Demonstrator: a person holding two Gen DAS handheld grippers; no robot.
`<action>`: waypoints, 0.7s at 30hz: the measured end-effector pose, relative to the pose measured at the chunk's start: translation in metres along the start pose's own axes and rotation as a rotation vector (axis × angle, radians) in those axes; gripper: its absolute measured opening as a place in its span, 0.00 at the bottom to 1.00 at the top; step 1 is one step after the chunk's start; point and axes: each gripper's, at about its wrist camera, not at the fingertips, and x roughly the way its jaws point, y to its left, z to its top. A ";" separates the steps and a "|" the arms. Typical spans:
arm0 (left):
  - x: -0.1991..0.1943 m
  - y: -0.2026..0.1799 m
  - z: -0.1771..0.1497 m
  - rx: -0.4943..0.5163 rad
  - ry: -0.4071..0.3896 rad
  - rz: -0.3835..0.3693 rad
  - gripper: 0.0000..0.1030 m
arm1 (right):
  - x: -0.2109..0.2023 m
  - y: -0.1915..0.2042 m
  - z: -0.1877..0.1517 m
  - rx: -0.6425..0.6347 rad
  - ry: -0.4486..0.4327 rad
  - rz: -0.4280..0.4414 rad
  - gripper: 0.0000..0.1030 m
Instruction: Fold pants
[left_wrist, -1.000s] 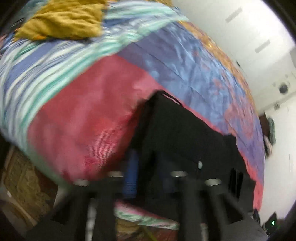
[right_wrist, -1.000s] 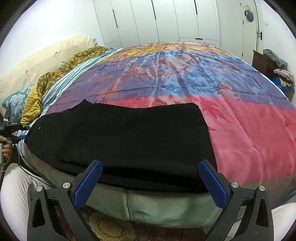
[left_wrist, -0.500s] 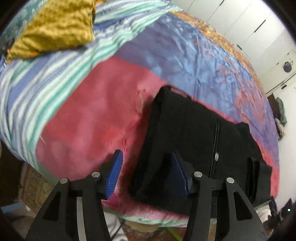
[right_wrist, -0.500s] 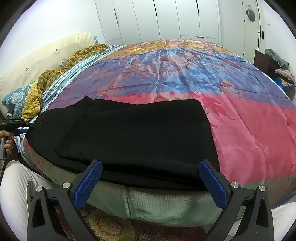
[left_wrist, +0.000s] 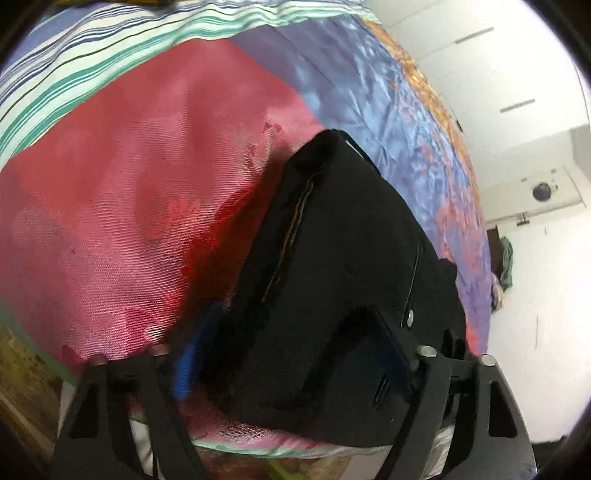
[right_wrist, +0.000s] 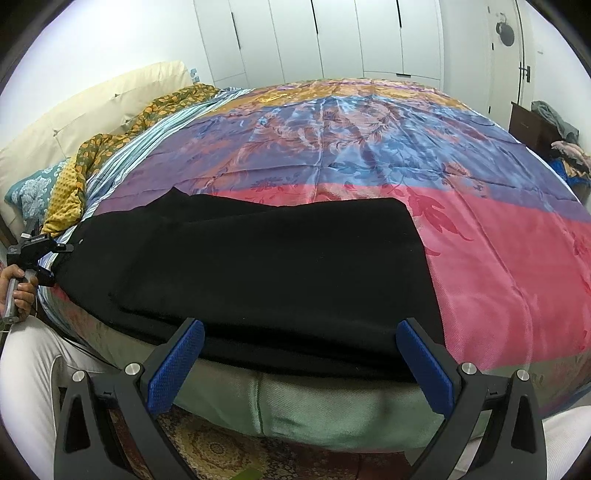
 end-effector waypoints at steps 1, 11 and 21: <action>-0.002 0.003 0.000 -0.020 -0.005 -0.025 0.48 | 0.000 0.000 0.000 0.000 0.000 0.001 1.00; -0.042 -0.011 -0.010 -0.196 -0.109 -0.096 0.17 | -0.001 0.000 0.002 0.007 -0.005 0.004 1.00; -0.092 -0.220 -0.056 0.144 -0.120 -0.283 0.16 | -0.008 -0.017 0.006 0.106 -0.050 0.042 1.00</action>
